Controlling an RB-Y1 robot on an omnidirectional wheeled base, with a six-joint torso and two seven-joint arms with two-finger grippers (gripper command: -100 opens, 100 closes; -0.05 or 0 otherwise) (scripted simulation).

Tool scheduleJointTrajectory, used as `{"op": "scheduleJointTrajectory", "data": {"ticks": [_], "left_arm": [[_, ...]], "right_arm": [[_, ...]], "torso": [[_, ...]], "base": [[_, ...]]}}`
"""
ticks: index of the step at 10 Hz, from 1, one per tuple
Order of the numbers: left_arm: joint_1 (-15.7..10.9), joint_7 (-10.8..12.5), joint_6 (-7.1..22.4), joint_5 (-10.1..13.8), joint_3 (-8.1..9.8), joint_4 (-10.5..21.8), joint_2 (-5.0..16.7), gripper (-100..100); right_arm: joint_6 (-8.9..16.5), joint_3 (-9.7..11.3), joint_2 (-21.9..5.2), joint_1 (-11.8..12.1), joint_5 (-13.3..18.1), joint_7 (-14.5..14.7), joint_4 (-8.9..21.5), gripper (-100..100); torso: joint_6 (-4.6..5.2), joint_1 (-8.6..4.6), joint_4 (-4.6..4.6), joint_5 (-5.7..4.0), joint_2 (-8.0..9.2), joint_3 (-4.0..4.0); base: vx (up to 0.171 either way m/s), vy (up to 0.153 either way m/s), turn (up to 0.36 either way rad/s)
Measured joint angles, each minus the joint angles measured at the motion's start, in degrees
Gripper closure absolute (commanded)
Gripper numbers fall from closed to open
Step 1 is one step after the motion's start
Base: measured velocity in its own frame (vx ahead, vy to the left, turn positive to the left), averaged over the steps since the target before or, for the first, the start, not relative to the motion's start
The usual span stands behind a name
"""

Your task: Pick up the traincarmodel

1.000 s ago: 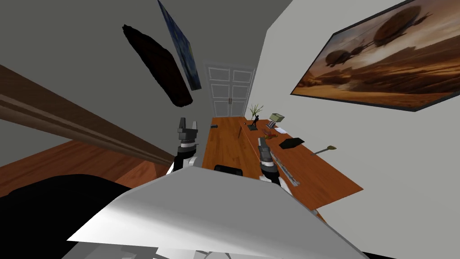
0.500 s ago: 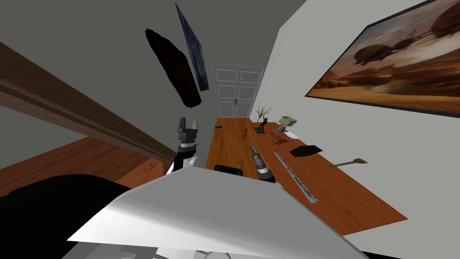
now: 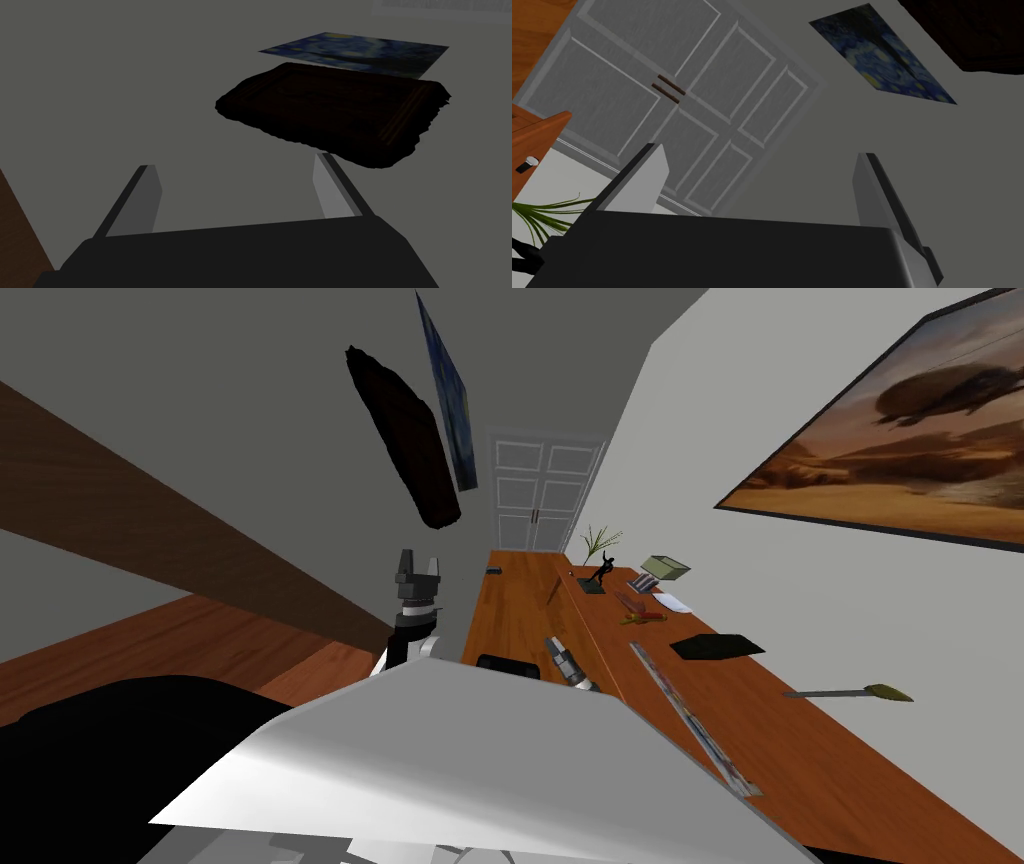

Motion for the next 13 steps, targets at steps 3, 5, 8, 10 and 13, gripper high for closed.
{"op": "scheduleJointTrajectory", "data": {"ticks": [3, 5, 8, 10, 13], "left_arm": [[0.0, 0.0, 0.0, 0.0, 0.0, 0.0, 0.0, 0], [0.0, 0.0, 0.0, 0.0, 0.0, 0.0, 0.0, 0], [0.0, 0.0, 0.0, 0.0, 0.0, 0.0, 0.0, 0], [0.0, 0.0, 0.0, 0.0, 0.0, 0.0, 0.01, 0], [0.0, 0.0, 0.0, 0.0, 0.01, 0.0, 0.0, 0]], "right_arm": [[0.45, 2.34, -3.97, 1.62, 1.62, 0.96, 4.73, -100], [0.73, 3.84, -5.95, 1.23, 2.52, 1.25, 8.66, -100], [0.71, 5.49, -9.01, 1.93, 3.56, 1.92, 14.24, -100], [0.94, 6.92, -13.31, 3.31, 4.31, 1.97, 18.54, -100], [1.73, 8.75, -16.22, 4.8, 5.43, 3.02, 23.48, -100]], "torso": [[-0.01, -0.13, 0.02, -0.03, 0.05, 0.03], [-0.02, -0.12, 0.01, -0.04, 0.0, 0.01], [0.01, -0.14, 0.02, -0.04, 0.09, 0.05], [-0.01, -0.2, -0.01, -0.03, -0.08, -0.04], [0.01, -0.18, 0.02, -0.04, 0.07, 0.04]], "base": [[0.072, 0.002, 0.09], [0.084, 0.007, 0.102], [0.072, -0.006, 0.099], [0.118, -0.018, 0.12], [0.076, -0.024, 0.082]]}}
